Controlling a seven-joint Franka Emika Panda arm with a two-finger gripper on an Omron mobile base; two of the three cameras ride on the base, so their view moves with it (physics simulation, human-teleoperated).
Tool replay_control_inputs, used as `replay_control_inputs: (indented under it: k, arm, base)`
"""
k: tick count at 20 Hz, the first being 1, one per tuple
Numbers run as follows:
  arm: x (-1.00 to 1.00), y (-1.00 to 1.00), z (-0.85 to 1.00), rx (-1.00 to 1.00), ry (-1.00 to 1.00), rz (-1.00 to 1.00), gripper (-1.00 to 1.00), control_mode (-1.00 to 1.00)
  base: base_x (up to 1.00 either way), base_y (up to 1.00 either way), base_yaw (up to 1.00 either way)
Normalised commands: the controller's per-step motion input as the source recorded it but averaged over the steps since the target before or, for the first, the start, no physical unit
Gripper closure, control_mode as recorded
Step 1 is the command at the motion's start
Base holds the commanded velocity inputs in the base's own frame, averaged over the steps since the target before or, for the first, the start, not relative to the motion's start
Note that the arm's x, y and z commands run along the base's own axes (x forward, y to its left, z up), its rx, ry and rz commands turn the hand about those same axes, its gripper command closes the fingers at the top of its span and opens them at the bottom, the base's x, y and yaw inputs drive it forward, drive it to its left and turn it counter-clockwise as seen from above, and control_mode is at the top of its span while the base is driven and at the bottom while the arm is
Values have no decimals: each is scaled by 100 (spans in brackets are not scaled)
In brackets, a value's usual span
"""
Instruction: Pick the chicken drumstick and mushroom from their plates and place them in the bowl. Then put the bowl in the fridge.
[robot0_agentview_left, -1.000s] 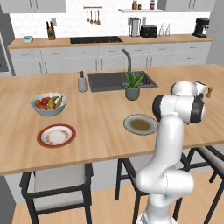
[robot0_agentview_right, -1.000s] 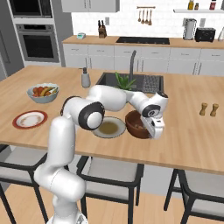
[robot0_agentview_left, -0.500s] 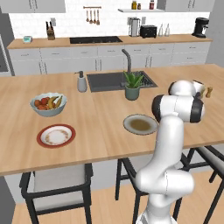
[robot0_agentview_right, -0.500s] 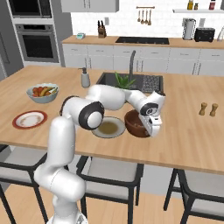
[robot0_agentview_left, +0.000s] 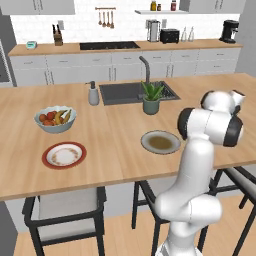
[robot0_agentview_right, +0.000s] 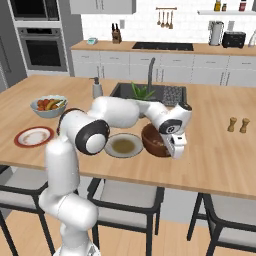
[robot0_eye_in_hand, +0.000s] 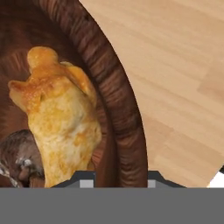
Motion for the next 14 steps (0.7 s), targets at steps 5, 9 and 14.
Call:
replay_control_inputs:
  k: [5, 9, 14]
  arm:
    - [-100, 13, 90, -6, -18, 0, 100, -100]
    - [-100, 55, 100, -1, 0, 0, 100, -100]
    - [-96, 83, 95, 0, 0, 1, 100, -100]
  base:
    - [0, 0, 0]
    - [0, 0, 0]
    - [0, 0, 0]
